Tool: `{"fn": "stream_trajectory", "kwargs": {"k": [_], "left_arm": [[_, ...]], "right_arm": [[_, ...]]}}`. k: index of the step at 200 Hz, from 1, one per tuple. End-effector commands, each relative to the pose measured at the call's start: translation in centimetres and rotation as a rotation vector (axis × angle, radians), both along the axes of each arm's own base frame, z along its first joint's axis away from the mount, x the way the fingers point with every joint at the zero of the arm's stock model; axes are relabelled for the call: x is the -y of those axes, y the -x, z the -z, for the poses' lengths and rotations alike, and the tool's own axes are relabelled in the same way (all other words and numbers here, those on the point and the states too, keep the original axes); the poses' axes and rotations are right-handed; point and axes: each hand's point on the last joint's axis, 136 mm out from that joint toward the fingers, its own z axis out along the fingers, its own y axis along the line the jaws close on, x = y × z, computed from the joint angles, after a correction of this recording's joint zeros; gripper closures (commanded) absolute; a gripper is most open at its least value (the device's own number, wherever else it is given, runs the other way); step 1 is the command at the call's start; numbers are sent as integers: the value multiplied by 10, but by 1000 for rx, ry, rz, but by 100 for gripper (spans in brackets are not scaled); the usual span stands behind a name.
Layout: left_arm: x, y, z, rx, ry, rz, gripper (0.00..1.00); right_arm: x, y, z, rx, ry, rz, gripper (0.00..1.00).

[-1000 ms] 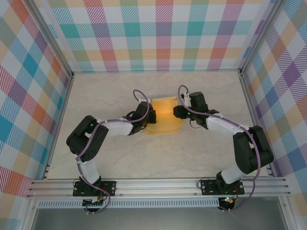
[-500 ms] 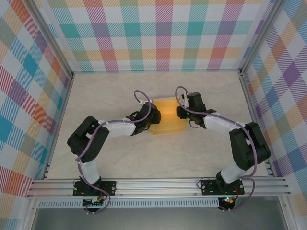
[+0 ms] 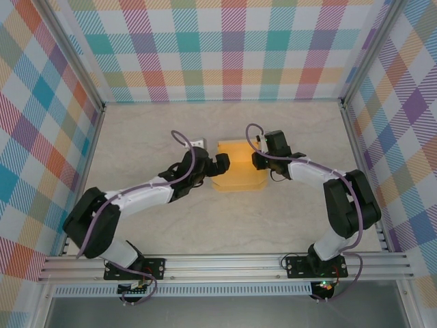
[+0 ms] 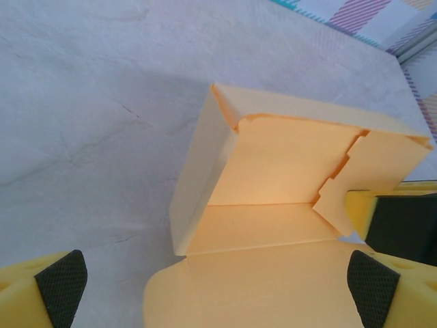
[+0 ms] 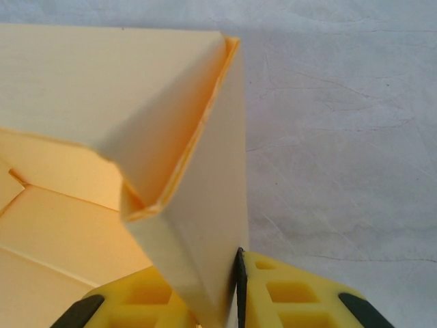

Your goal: Fold the paper box

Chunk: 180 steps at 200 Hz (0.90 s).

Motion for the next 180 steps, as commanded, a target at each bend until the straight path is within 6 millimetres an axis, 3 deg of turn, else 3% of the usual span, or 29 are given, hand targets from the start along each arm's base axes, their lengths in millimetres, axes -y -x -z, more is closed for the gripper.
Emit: {"fn": "stream_trajectory", "kwargs": {"k": [1, 25, 42, 71, 107, 142, 161, 180], "left_arm": [[-28, 3, -27, 57, -39, -78, 0], [-60, -3, -47, 23, -70, -147, 0], [-102, -8, -43, -125, -81, -274, 0], [-88, -30, -46, -173, -65, -27, 0], [-36, -41, -30, -262, -56, 268, 0], [-9, -51, -9, -291, 8, 321, 0], [2, -46, 12, -333, -1, 343, 1], [9, -43, 16, -332, 6, 350, 1]], "right_arm": [[-13, -3, -15, 20, -28, -100, 79], [-29, 4, -22, 54, -71, -234, 79], [-38, 10, -24, 64, -70, -336, 79], [-44, 16, -22, 36, -23, -457, 78], [-64, 33, -47, 196, -101, -642, 79], [-70, 29, -34, 228, -29, -675, 77], [-77, 25, -28, 249, 5, -671, 76], [-89, 25, -31, 291, 45, -652, 75]]}}
